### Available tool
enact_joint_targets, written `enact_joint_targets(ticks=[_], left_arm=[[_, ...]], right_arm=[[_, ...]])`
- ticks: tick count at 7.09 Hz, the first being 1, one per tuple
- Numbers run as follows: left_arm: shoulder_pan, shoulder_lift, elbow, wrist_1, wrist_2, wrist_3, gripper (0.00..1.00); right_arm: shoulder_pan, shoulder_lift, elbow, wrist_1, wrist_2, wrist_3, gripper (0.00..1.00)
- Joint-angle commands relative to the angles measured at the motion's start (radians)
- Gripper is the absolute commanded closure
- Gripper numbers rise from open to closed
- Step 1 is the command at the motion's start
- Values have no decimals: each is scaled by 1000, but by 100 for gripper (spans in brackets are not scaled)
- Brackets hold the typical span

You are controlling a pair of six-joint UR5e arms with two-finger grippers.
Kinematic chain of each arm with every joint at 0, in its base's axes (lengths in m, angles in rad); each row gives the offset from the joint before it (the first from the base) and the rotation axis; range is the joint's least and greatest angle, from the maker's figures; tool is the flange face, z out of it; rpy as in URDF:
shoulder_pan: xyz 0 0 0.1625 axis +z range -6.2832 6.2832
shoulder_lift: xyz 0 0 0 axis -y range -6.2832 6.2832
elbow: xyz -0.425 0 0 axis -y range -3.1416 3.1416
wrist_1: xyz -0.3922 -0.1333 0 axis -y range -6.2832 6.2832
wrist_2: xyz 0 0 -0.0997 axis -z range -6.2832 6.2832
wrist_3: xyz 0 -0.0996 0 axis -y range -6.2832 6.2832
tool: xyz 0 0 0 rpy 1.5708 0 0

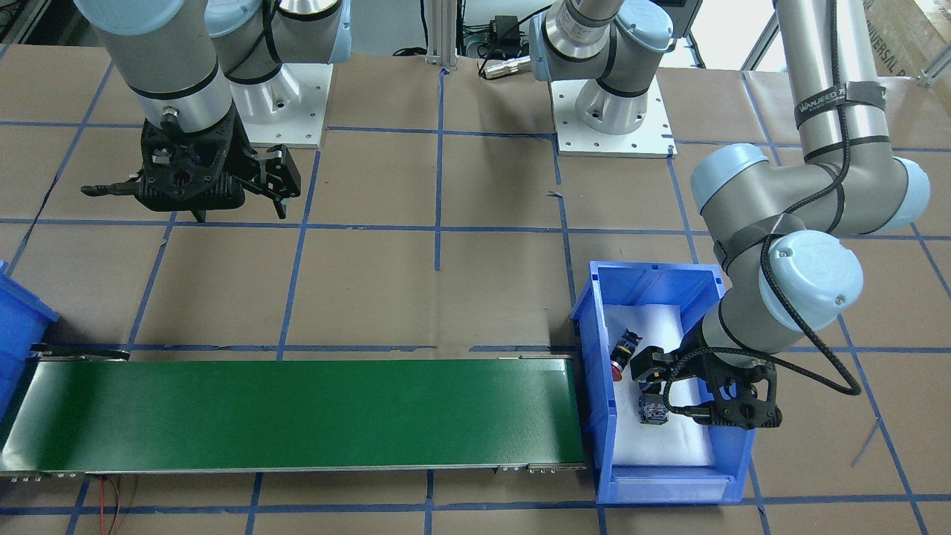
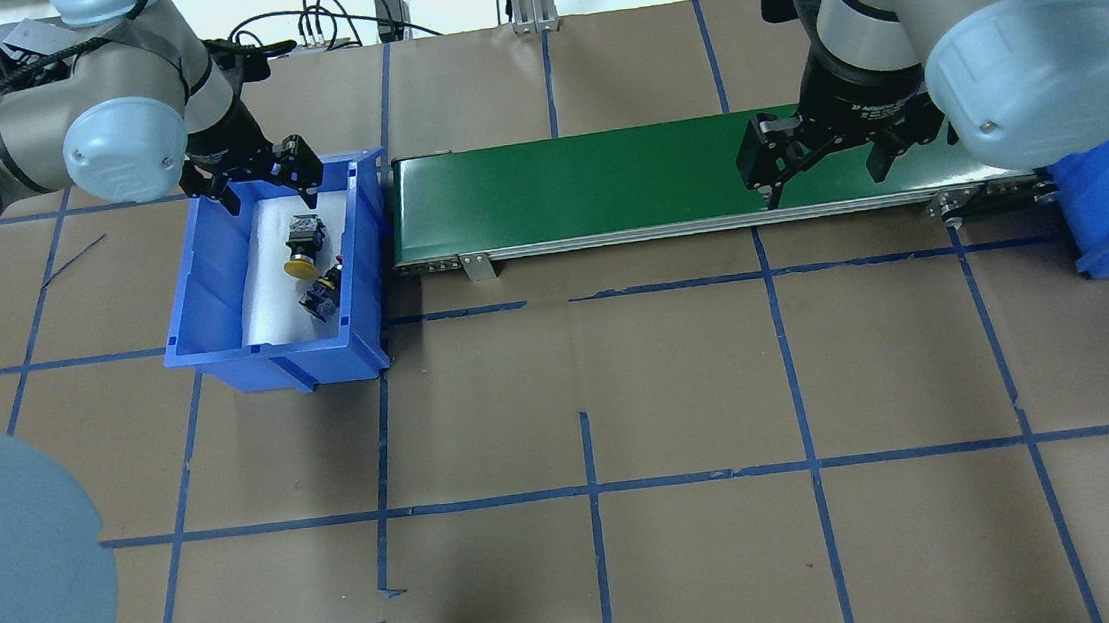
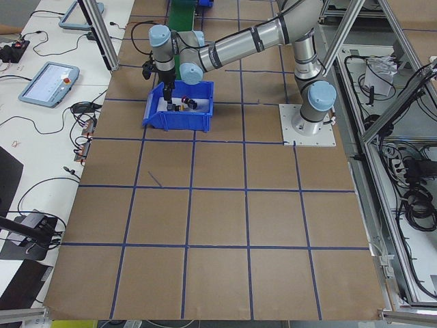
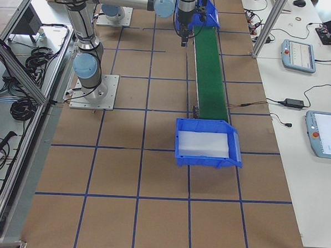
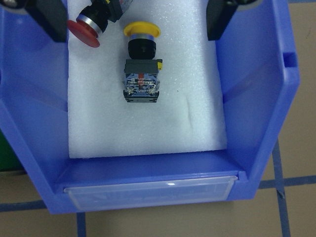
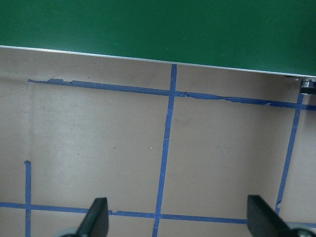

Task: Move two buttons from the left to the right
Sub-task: 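Lower the left gripper and grasp the yellow-capped button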

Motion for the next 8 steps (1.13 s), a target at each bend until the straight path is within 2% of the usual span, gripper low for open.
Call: enact_joint_targets(ticks=[1, 2, 3, 8], left_arm=[[5, -4, -17, 2, 2, -3, 0], [7, -2, -73, 4, 10, -1, 0], [7, -1, -84, 36, 42, -7, 0], [7, -51, -101, 128, 18, -24, 3]], right_arm=[[0, 0, 1, 2, 0, 0, 0], [-2, -1, -1, 2, 0, 0, 0], [-2, -1, -1, 2, 0, 0, 0], [0, -1, 1, 2, 0, 0, 0]])
